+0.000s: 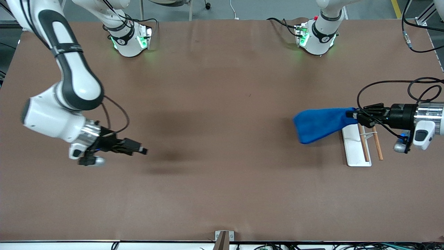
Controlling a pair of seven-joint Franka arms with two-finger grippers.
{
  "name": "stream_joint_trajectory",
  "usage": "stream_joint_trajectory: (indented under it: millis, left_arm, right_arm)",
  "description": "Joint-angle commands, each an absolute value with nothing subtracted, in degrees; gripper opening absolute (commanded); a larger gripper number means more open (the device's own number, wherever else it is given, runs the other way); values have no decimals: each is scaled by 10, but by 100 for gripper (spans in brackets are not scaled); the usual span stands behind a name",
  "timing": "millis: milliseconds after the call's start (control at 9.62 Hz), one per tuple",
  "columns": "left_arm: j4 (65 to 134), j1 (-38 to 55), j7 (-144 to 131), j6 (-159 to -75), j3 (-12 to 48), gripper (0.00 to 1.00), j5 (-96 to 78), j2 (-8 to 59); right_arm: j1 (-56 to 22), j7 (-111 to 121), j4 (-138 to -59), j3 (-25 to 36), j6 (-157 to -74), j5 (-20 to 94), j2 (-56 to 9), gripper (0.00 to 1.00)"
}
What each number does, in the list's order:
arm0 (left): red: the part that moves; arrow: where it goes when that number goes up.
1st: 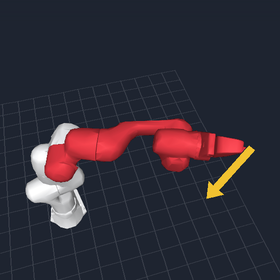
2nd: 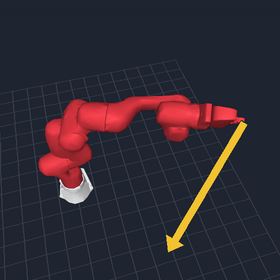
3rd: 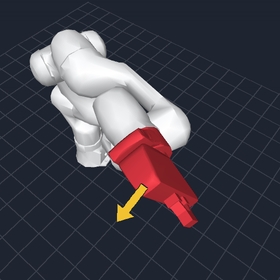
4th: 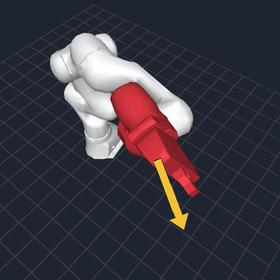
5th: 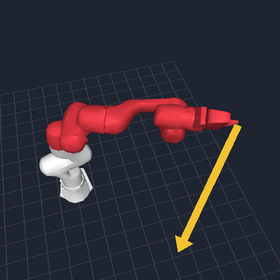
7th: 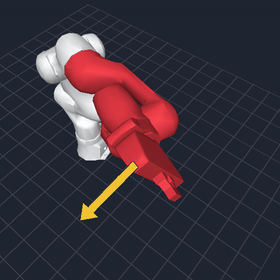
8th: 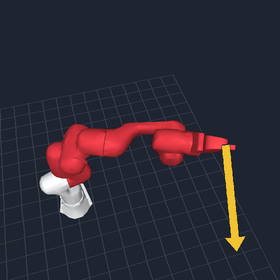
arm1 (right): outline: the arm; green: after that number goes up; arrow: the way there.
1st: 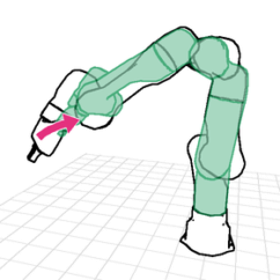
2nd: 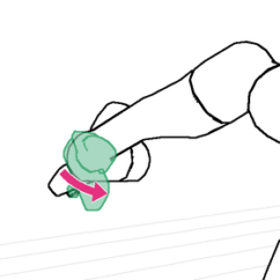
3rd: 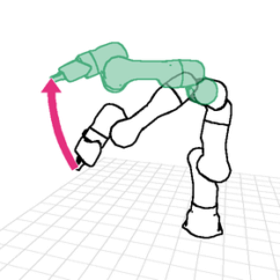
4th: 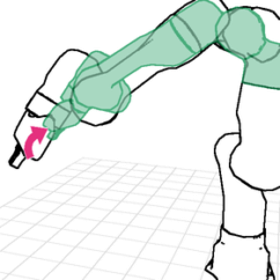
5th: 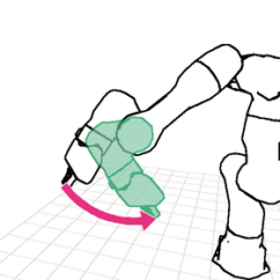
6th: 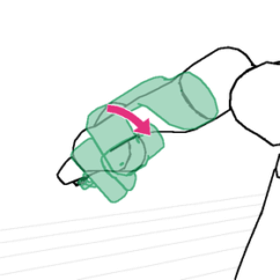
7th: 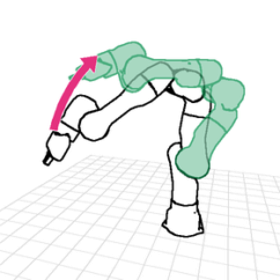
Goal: Right arm passes towel to left arm to hang
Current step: 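Move the towel over the wooden dowels while the right arm retracts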
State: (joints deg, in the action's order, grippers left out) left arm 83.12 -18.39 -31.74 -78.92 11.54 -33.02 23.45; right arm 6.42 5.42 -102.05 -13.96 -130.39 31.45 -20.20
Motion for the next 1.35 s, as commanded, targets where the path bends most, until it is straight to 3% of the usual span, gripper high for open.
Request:
stream_joint_trajectory:
  millis: [0,208,623,831,935,1247]
  left_arm:
    - [837,-181,-385,-812,111,0,-243,248]
    - [835,-212,-371,-831,112,1,-173,271]
    - [833,-221,-281,-830,112,1,-85,270]
    - [812,-223,-220,-826,111,0,-48,272]
    - [806,-229,-204,-826,111,0,-45,275]
    - [766,-224,-159,-828,112,0,-3,296]
  right_arm:
    - [61,33,-1043,-86,-1255,216,-143,100]
    - [62,15,-1043,-55,-1224,143,-107,100]
    - [62,-71,-1028,-18,-1083,24,-11,100]
    - [51,-63,-972,18,-972,23,14,100]
    - [51,-63,-904,25,-907,2,11,100]
    - [58,-65,-843,33,-873,-4,10,100]
